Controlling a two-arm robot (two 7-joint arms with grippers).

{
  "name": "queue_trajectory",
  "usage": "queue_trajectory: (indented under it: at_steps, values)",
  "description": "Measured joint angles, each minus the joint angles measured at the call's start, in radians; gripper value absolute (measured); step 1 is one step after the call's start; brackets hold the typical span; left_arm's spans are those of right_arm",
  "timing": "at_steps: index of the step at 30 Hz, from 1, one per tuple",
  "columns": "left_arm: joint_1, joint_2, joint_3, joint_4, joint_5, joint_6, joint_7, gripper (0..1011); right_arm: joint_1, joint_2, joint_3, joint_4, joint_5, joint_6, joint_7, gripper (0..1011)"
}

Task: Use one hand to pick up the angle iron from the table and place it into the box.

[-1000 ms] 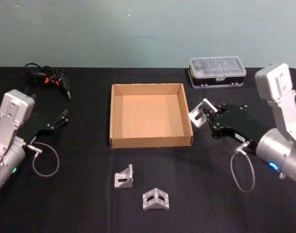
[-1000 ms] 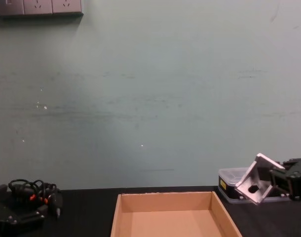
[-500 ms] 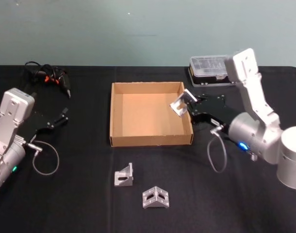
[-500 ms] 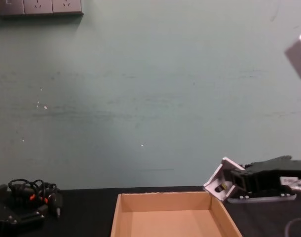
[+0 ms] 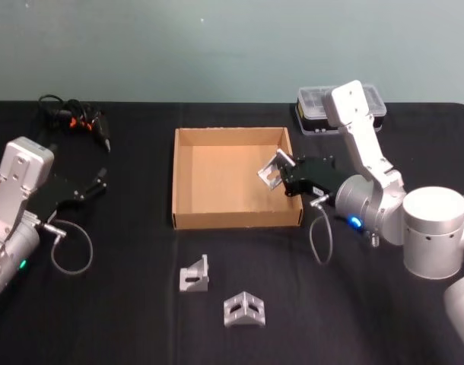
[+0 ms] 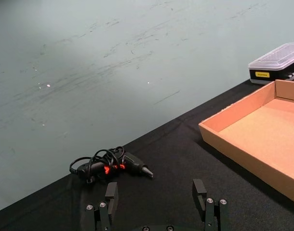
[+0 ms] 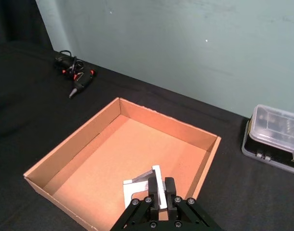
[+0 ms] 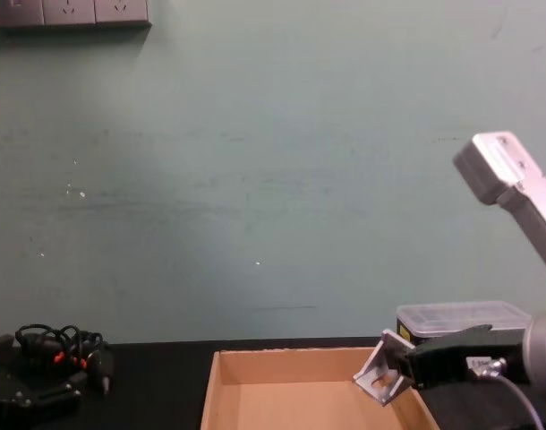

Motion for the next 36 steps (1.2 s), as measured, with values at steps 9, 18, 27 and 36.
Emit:
queue_trajectory:
  at_steps: [9, 18, 27, 36]
  values:
    - [0.000, 0.000, 0.000, 0.000, 0.000, 0.000, 0.000, 1011, 0.033, -0.040, -0.012, 0.071, -0.032, -0.008, -0.009, 98]
    - [0.000, 0.000, 0.000, 0.000, 0.000, 0.000, 0.000, 1011, 0.064, -0.079, -0.030, 0.136, -0.077, -0.017, -0.019, 98]
    - [0.000, 0.000, 0.000, 0.000, 0.000, 0.000, 0.000, 1011, 0.074, -0.104, -0.033, 0.173, -0.111, -0.016, -0.034, 98]
    - [0.000, 0.000, 0.000, 0.000, 0.000, 0.000, 0.000, 1012, 0.070, -0.119, -0.013, 0.183, -0.134, -0.002, -0.045, 98]
